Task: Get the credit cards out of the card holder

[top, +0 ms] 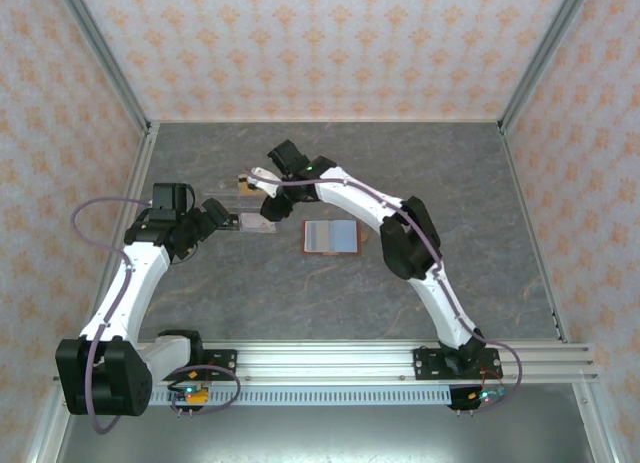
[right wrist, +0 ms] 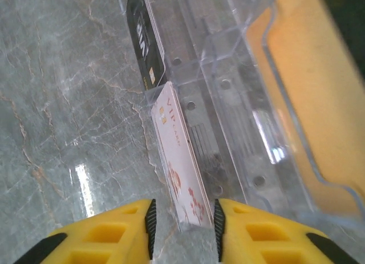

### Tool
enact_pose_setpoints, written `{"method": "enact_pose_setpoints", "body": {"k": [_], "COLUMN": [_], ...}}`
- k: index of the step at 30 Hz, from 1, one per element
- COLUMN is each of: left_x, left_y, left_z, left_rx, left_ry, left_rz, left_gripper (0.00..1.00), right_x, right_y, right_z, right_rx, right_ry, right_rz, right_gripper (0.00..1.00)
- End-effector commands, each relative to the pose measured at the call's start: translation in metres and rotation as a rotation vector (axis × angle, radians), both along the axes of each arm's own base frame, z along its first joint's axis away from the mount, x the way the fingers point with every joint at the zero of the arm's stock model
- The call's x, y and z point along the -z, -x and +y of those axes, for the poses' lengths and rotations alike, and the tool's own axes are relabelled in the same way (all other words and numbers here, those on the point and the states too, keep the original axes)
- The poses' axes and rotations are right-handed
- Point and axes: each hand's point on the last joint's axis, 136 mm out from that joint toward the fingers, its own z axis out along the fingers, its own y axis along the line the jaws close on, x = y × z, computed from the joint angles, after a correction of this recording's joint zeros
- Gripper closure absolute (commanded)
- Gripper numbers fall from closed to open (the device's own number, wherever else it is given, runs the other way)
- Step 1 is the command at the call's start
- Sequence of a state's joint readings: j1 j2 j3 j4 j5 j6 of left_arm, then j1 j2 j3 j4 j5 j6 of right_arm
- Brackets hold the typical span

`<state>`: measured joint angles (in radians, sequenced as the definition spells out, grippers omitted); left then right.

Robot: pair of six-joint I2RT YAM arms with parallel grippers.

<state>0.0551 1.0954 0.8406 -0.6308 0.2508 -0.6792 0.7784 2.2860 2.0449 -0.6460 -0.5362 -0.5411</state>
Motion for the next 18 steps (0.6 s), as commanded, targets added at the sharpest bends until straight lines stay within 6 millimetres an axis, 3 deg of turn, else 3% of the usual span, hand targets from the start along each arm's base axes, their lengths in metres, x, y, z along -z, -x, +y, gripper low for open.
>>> {"method": "enact_pose_setpoints", "body": {"k": [1, 5, 8, 14, 18], "left_x": [0.003, 0.002, 0.002, 0.005, 0.008], "left_y": [-0.002, -0.005, -0.006, -0.008, -0.014], "left_z": [0.0, -0.008, -0.013, -0.025, -0.042], "left_rx": [0.017, 0.054, 0.077, 0.115, 0.153], "left_ry": [0.003, 0.025, 0.036, 0.038, 0.028], "left_rz": [-0.012, -0.041, -0.06, -0.059, -0.051], "left_gripper": [0.0, 0.0, 0.0, 0.0, 0.0], "right_x": [-0.064, -0.07, -0.062, -0.017, 0.015], "right_y": [-0.015, -0.023, -0.018, 0.004, 0.014], "right_z": [-0.017, -0.062, -0.101, -0.155, -0.165], "right_rx": [0.24, 0.488, 0.658, 0.862, 0.904], "right_ry": [-0.093, -0.069, -0.061, 0.015, 0.085], "right_rz": [-0.051, -0.059, 0.008, 0.125, 0.181], "right_gripper": [0.61, 0.5, 0.44, 0.37, 0.37]}}
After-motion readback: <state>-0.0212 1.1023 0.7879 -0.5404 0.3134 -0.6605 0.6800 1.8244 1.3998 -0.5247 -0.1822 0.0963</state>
